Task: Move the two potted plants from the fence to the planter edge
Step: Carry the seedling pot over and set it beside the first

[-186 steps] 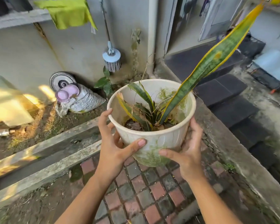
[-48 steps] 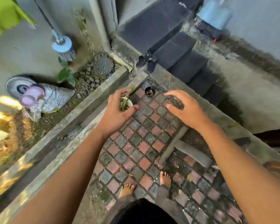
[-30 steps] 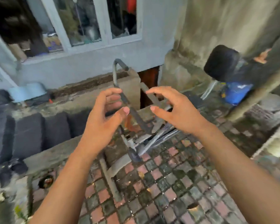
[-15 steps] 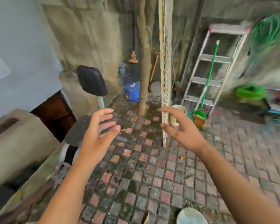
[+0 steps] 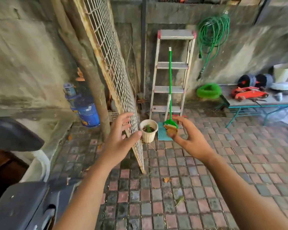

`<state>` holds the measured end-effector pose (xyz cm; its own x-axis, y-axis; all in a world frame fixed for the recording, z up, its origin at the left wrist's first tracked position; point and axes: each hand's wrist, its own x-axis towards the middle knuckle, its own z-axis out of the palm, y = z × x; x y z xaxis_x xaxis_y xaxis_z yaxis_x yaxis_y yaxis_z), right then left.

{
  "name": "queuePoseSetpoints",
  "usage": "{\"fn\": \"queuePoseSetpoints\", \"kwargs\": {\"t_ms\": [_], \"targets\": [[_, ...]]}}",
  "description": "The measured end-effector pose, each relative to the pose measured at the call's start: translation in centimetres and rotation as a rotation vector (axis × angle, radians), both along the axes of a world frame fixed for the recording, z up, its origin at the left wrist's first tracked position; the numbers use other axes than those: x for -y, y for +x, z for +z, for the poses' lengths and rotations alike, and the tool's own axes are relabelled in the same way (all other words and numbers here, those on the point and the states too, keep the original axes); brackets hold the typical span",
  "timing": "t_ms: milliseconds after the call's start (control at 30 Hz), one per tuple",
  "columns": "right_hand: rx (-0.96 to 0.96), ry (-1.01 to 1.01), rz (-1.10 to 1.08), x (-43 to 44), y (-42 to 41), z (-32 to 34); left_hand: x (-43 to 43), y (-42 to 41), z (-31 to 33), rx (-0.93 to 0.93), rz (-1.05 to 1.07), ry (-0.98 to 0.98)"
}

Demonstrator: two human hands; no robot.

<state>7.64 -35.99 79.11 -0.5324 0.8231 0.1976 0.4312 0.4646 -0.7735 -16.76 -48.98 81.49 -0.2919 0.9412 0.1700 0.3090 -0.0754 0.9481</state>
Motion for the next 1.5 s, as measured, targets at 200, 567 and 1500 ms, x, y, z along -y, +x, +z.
{"fn": "queuePoseSetpoints", "kwargs": {"t_ms": [200, 567, 1500], "targets": [[0.030, -0.039, -0.136, -10.9, 2.1, -1.7, -13.9, -0.1, -2.1, -0.038, -0.080, -0.070], [0.118, -0.197, 0.001, -38.2, 7.5, -7.6, -35.8, 5.7, -10.2, 0.065, 0.233, -0.217], [0.289, -0.670, 0.401, -78.5, -8.2, -50.3, -64.8, 5.8, -48.7, 0.242, 0.857, -0.700]]}}
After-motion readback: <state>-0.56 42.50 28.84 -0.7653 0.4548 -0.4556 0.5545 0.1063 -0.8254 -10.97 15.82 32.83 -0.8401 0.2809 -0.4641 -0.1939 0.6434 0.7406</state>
